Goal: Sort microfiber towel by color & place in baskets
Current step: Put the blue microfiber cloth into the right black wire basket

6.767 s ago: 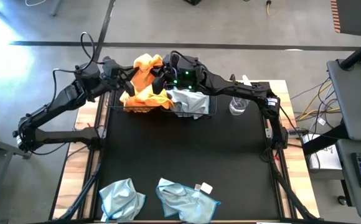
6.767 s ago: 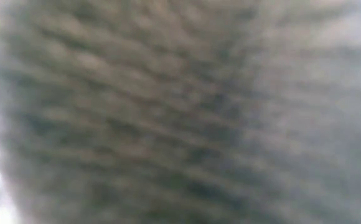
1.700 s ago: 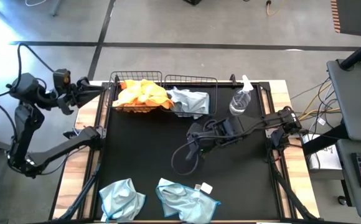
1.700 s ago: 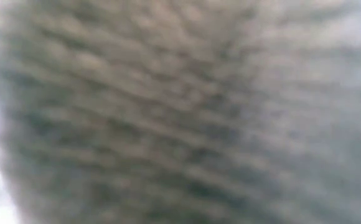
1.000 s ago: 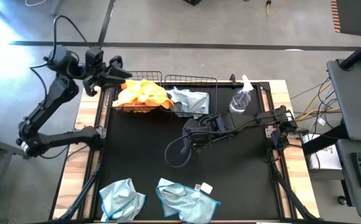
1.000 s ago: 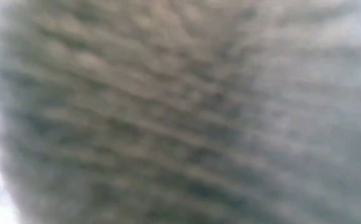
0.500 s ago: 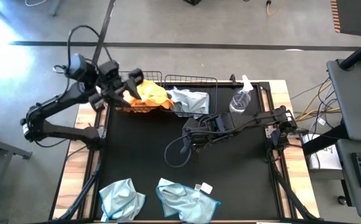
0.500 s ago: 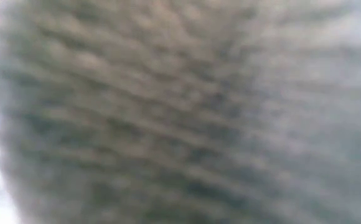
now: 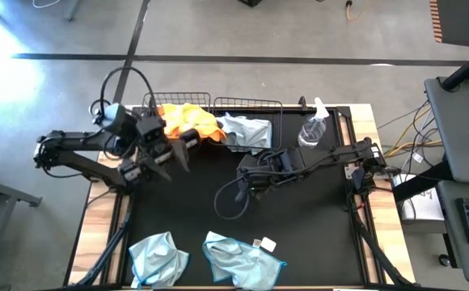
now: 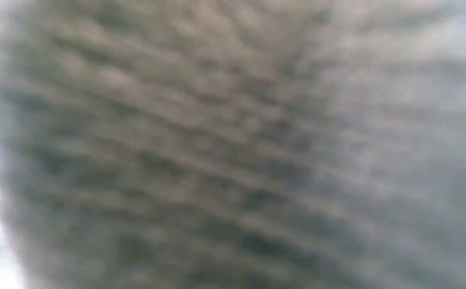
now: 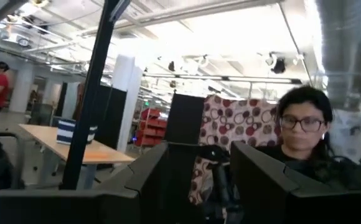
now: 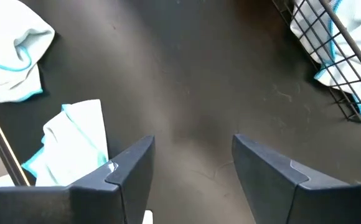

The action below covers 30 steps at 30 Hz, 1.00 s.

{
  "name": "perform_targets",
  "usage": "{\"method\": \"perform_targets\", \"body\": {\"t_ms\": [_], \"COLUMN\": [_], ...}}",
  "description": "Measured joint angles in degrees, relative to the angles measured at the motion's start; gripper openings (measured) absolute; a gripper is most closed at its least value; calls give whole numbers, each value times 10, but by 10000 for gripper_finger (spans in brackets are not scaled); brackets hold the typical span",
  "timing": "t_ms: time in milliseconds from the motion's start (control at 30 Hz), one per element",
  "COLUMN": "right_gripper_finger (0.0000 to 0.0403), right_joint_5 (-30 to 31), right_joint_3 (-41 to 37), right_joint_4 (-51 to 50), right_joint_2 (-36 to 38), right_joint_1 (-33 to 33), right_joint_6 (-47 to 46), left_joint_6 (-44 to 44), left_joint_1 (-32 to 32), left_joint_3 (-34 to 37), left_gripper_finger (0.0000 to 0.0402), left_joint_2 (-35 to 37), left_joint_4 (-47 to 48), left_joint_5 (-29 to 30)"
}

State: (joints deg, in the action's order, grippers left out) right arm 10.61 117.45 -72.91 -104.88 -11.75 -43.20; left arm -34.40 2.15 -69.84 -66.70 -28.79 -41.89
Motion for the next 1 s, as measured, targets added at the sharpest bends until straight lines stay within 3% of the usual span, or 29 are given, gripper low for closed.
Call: {"method": "perform_targets", "body": {"t_ms": [133,300,467,600,833,1000], "right_gripper_finger": [208,208,208,208,208,208], "right_joint_5": [0,-1,-1,-1,-1,-1], "right_joint_3": [0,0,0,0,0,-2], "right_joint_4": [-1,-1,-5,-14,-49,-50], "right_joint_2": [0,0,0,0,0,0], "right_joint_1": [-7,-19,-32,-42,-54,-59], "right_joint_6": [13,34,43,48,48,49], "left_joint_6": [35,93,114,115,75,37], "left_joint_1": [50,126,202,263,366,414], "left_joint_3": [0,0,0,0,0,0], "left_gripper_finger": [158,158,158,158,158,158], "left_joint_2": [5,9,9,11,12,12], "left_joint_4": [75,200,243,256,344,397], "left_joint_5": [100,282,428,520,735,823]}}
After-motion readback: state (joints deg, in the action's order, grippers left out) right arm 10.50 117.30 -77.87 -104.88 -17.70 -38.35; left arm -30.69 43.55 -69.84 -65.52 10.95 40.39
